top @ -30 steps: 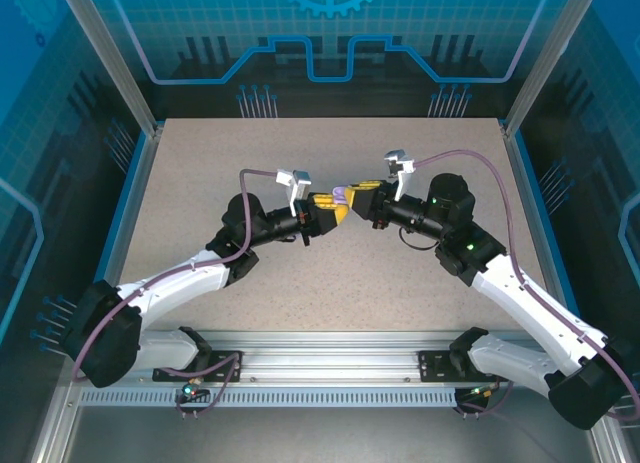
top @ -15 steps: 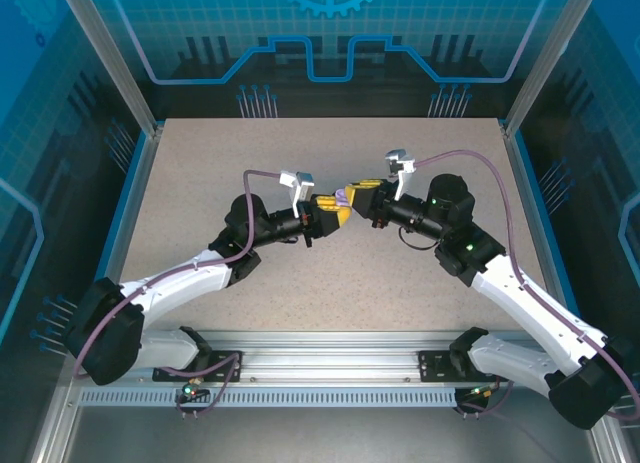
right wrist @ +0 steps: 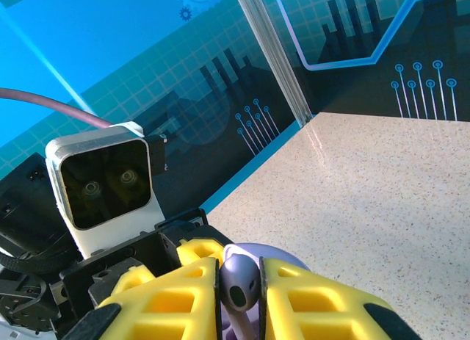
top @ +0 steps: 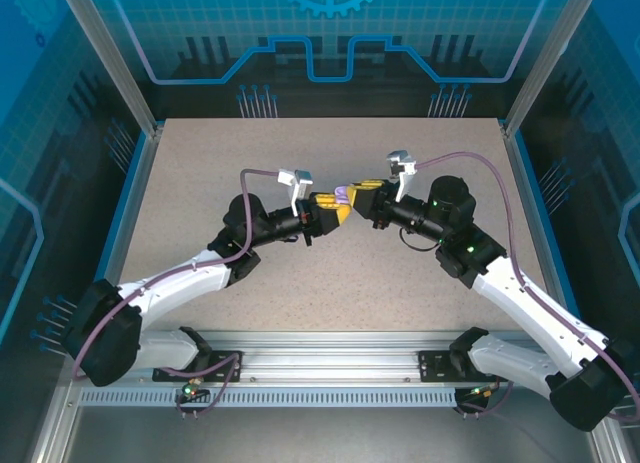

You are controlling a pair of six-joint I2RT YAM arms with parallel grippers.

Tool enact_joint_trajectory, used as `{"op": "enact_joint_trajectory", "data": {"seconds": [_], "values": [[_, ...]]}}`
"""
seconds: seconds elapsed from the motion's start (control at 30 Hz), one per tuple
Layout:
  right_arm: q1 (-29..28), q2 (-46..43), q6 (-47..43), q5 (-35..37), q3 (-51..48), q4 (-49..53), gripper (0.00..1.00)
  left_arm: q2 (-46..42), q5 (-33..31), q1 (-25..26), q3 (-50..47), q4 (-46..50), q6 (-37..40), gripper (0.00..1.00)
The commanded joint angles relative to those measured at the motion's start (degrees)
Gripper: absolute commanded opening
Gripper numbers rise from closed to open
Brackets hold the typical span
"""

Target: Insert the wireless bluetooth earbuds into the charging case

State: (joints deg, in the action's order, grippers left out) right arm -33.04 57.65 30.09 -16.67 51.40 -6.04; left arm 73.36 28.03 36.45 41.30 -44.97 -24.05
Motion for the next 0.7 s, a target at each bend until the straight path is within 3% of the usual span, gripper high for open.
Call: {"op": "enact_joint_trajectory", "data": {"seconds": [0.0, 0.67], "values": [[-0.8, -1.2, -1.0, 0.6, -0.7, -0.7, 0.19, -2.0, -1.3, 0.4, 1.4, -2.5, -0.1, 0.02], [-0.8, -1.6, -1.8, 0.5, -0.6, 2.2, 0.20, -3.1, -2.7, 0.4, 0.1, -2.8, 0.1, 0.01]]}}
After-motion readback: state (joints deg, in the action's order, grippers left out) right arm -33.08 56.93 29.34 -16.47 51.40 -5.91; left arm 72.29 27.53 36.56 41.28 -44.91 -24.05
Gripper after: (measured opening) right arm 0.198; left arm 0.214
